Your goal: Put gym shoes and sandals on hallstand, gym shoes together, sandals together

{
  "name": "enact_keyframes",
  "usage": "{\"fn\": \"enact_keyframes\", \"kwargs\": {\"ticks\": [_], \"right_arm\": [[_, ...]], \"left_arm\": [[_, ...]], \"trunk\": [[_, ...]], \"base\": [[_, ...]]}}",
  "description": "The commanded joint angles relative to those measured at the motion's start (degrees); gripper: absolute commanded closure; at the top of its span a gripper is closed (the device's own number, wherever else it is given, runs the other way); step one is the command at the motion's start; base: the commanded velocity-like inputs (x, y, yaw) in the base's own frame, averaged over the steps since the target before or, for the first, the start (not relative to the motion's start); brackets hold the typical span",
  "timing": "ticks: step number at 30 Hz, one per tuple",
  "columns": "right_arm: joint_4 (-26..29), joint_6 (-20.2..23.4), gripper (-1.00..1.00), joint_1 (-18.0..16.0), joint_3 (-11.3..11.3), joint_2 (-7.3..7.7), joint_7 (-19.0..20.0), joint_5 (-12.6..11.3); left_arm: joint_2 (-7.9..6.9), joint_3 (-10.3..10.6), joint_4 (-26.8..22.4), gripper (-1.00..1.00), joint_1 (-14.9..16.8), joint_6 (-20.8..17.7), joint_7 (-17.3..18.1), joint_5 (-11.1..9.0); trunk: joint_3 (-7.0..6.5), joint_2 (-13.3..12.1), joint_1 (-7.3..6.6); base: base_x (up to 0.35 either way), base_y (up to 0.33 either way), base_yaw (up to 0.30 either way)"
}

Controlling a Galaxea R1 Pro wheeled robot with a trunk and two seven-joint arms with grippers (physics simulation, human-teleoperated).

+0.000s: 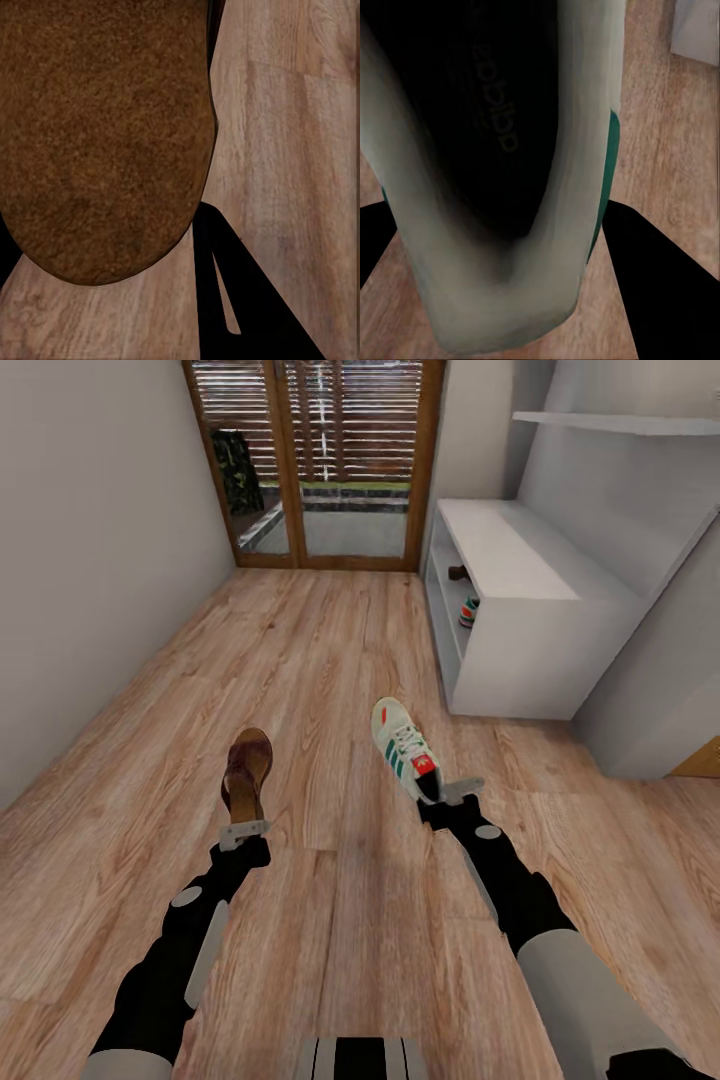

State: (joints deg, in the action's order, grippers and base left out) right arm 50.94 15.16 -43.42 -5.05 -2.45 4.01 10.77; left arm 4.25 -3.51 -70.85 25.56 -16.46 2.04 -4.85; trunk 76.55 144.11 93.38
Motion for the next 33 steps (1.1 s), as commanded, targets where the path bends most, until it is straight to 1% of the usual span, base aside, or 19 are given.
{"fn": "enact_keyframes", "kwargs": {"ticks": [1, 4, 7, 10, 12, 16, 33], "right_arm": [[0.43, 0.35, 1.00, 0.00, 0.05, -0.01, 0.21, -0.07], [0.95, 0.32, 1.00, 0.00, 0.07, 0.06, 0.31, -1.77], [1.13, 0.34, 1.00, 0.00, -0.01, 0.07, 0.43, -2.11], [1.18, 0.37, 1.00, 0.00, -0.02, 0.07, 0.45, -2.14], [3.43, 0.55, 1.00, 0.00, 0.03, 0.09, 0.47, -2.15], [5.35, 2.14, 1.00, 0.00, 0.04, 0.08, 0.47, -2.15], [5.40, 2.33, 1.00, 0.00, 0.04, -0.01, 0.47, -2.15]], "left_arm": [[0.06, -0.17, -0.08, 1.00, 0.01, -0.43, 0.25, -0.34], [0.06, -0.14, 0.03, 1.00, 0.01, -0.49, 0.25, -0.39], [0.06, -0.11, 0.20, 1.00, 0.01, -0.50, 0.25, -0.49], [0.06, -0.12, 0.30, 1.00, -0.04, -0.50, 0.25, -0.50], [0.06, -0.17, 0.85, 1.00, -0.07, -1.30, 0.26, -0.59], [0.06, -0.13, 1.66, 1.00, -0.07, -2.03, 0.26, -0.59], [0.07, -0.18, 1.76, 1.00, -0.07, -2.09, 0.33, -0.60]], "trunk": [[-0.18, 0.00, -0.03], [-0.85, -0.04, -0.11], [-1.51, -0.08, -0.19], [-2.18, -0.12, -0.26], [-2.63, -0.15, -0.31], [-3.77, -0.20, -0.42], [-9.11, -0.43, -0.86]], "base": [[0.000, 0.000, 0.000], [0.000, 0.000, 0.000], [0.000, 0.000, 0.000], [0.000, 0.000, 0.000], [0.000, 0.000, 0.000], [0.000, 0.000, 0.000], [0.000, 0.000, 0.000]]}}
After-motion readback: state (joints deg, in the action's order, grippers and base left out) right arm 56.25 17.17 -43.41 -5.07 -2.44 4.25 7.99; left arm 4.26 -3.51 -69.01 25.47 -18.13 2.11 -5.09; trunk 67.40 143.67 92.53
